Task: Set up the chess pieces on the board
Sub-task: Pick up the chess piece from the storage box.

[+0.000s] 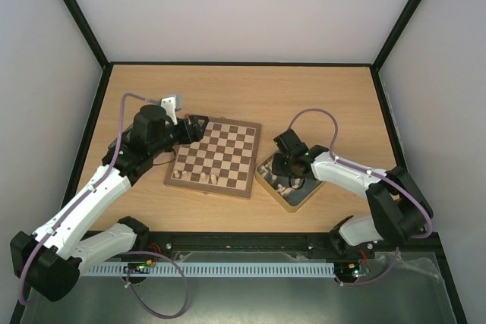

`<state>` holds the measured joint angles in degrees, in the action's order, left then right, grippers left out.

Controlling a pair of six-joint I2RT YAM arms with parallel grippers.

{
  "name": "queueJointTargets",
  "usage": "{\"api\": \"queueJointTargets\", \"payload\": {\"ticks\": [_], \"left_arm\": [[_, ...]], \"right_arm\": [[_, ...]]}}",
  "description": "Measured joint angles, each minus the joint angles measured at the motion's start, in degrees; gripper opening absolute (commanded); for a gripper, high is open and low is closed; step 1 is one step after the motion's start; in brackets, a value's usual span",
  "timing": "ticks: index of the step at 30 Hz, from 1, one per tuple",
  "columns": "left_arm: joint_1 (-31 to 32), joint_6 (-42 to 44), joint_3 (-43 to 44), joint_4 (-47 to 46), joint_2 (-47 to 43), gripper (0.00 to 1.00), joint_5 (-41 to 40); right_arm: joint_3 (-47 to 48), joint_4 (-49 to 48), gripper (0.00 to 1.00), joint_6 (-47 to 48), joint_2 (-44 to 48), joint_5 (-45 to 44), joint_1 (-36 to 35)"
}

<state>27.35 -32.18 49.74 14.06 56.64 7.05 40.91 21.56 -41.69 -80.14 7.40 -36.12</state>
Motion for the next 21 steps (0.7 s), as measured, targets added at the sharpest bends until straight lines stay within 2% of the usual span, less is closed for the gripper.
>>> {"api": "queueJointTargets", "payload": {"ticks": [9, 16, 21], "left_arm": [[0.0, 0.2, 0.0, 0.0, 0.0, 0.81, -0.1], [0.0, 0.3, 0.0, 0.0, -0.1, 0.81, -0.2], [0.0, 0.3, 0.0, 0.0, -0.2, 0.81, -0.2]], "right_arm": [[1.0, 0.3, 0.34, 0.4, -0.9, -0.2, -2.8], [1.7, 1.0, 0.19, 0.6, -0.9, -2.1, -4.4], [1.8, 1.2, 0.18, 0.7, -1.4, -3.2, -4.8]]}}
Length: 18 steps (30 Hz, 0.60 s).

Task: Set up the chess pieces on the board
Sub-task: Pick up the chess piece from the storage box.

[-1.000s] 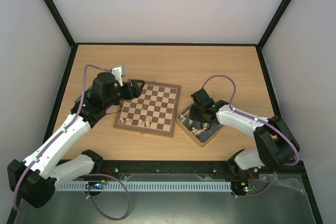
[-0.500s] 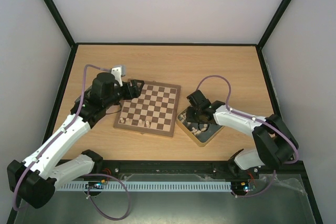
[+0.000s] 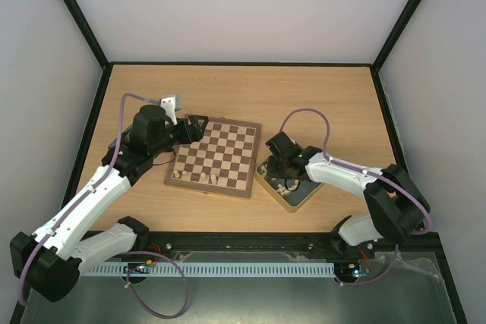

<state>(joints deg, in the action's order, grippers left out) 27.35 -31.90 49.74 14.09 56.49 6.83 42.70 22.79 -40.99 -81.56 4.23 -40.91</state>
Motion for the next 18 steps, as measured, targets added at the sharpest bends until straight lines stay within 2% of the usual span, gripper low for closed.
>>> {"api": "queueJointTargets", "payload": {"ticks": [3, 8, 14, 18], "left_arm": [[0.0, 0.0, 0.0, 0.0, -0.1, 0.81, 0.0], [0.0, 0.0, 0.0, 0.0, -0.1, 0.81, 0.3], [0.1, -0.5, -0.5, -0.3, 0.0, 0.81, 2.1], [1.3, -1.7, -1.2, -2.1, 1.2, 0.81, 4.8]], "right_arm": [[0.0, 0.1, 0.18, 0.0, -0.3, -0.2, -0.2], [0.1, 0.2, 0.02, 0.1, -0.8, -0.4, -0.4], [0.4, 1.6, 0.02, -0.2, -0.1, -2.5, -0.5], [0.4, 2.7, 0.02, -0.6, 4.0, -5.7, -0.5]]}}
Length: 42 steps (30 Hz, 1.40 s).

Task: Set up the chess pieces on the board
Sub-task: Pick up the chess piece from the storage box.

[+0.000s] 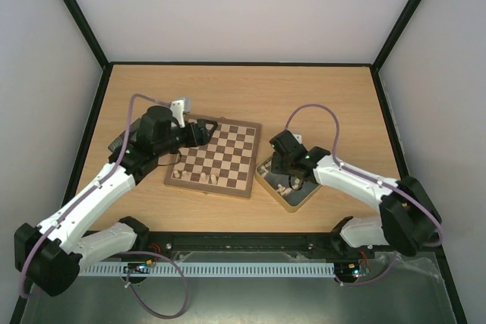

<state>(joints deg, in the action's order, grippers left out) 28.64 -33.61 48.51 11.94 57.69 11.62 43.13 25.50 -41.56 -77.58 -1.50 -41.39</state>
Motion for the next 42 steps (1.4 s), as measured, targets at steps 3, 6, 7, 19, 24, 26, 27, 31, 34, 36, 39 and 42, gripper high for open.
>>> {"api": "queueJointTargets", "payload": {"ticks": [3, 6, 7, 19, 24, 26, 27, 31, 34, 36, 39, 42], "left_arm": [[2.8, -1.4, 0.0, -1.9, 3.1, 0.81, 2.3], [6.9, -2.8, 0.9, -2.9, 8.4, 0.81, 4.4], [8.0, -3.2, 1.5, -3.1, 10.1, 0.81, 5.1], [16.2, -10.6, 8.7, -11.8, 26.5, 0.70, 14.7], [16.2, -14.1, 8.8, -15.0, 29.2, 0.59, 17.3], [16.2, -15.0, 8.8, -16.2, 29.8, 0.53, 18.4], [16.2, -15.5, 8.8, -16.7, 30.0, 0.50, 18.8], [16.2, -16.9, 8.9, -18.5, 30.8, 0.41, 20.2], [16.2, -17.3, 8.9, -19.5, 31.1, 0.36, 20.9], [16.2, -17.4, 8.9, -19.9, 31.3, 0.33, 21.1], [16.2, -17.5, 8.9, -20.0, 31.5, 0.34, 21.1], [16.2, -17.4, 8.9, -20.0, 32.0, 0.37, 21.1]], "right_arm": [[0.0, -0.1, 0.02, 0.2, 4.6, -1.9, 0.0], [-0.5, -0.8, 0.02, 1.4, 9.1, -2.5, 0.0], [-0.6, -0.9, 0.02, 2.0, 10.3, -2.4, 0.0], [-3.3, -6.2, 0.02, 8.9, 21.9, 3.5, 0.0], [-4.7, -8.1, 0.02, 9.9, 25.1, 6.4, 0.0], [-4.8, -8.4, 0.02, 10.2, 25.4, 7.0, 0.0], [-4.8, -8.6, 0.02, 10.3, 25.4, 7.3, 0.0], [-5.2, -9.3, 0.02, 10.3, 25.4, 8.2, 0.0], [-5.5, -9.5, 0.02, 10.3, 25.4, 8.5, 0.0], [-5.6, -9.5, 0.02, 10.3, 25.4, 8.7, 0.0], [-5.6, -9.6, 0.02, 10.3, 25.4, 9.0, 0.0], [-5.8, -9.6, 0.02, 10.3, 25.4, 9.1, 0.0]]}}
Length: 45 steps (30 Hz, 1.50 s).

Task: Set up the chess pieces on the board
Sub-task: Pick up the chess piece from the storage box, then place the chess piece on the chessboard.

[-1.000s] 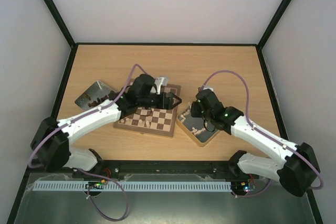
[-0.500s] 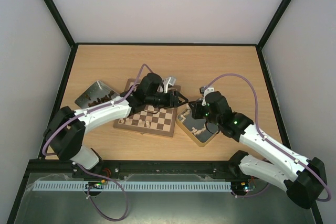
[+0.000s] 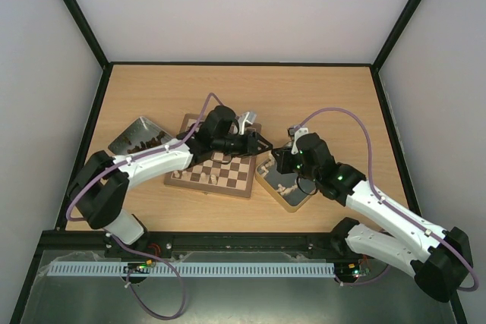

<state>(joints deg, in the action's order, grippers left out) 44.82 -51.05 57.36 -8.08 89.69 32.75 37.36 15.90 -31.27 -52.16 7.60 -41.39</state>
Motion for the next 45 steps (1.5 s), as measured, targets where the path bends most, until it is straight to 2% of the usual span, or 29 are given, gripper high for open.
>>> {"api": "queueJointTargets", "payload": {"ticks": [4, 7, 11, 15, 21, 28, 34, 38, 45], "left_arm": [[0.0, 0.3, 0.0, 0.2, 1.1, 0.37, -0.3], [0.0, 0.5, 0.0, 0.4, 1.7, 0.33, -0.4], [0.0, 0.8, 0.0, 0.6, 2.0, 0.23, -0.7], [0.0, 1.2, 0.1, 0.9, 2.4, 0.06, -0.8], [0.2, 2.3, 0.2, 2.4, 2.1, 0.05, -3.9], [4.4, 8.3, -0.7, 10.3, -4.1, 0.07, -19.6], [16.5, 12.3, -3.4, 16.5, -7.8, 0.08, -40.0], [21.7, 12.1, -7.5, 20.1, -7.3, 0.08, -49.6], [24.0, 10.8, -10.0, 22.4, -3.3, 0.08, -57.0]], "right_arm": [[0.0, 0.0, 0.02, 0.0, 0.0, 0.0, 0.0], [-0.2, 0.0, 0.02, 0.0, 0.0, 0.0, 0.0], [-0.4, 0.0, 0.02, 0.0, 0.0, 0.0, 0.0], [-0.4, -0.1, 0.02, 0.0, 0.1, 0.2, 0.0], [-0.4, 0.0, 0.02, -1.3, 0.1, -2.9, 0.0], [-0.3, 1.4, 0.02, -6.2, -2.1, -14.2, 0.0], [-0.3, 2.6, 0.02, -9.9, -4.3, -19.2, 0.0], [-0.3, 2.7, 0.02, -11.3, -4.5, -20.0, 0.0], [-0.3, 2.7, 0.02, -12.3, -4.6, -20.0, 0.0]]}}
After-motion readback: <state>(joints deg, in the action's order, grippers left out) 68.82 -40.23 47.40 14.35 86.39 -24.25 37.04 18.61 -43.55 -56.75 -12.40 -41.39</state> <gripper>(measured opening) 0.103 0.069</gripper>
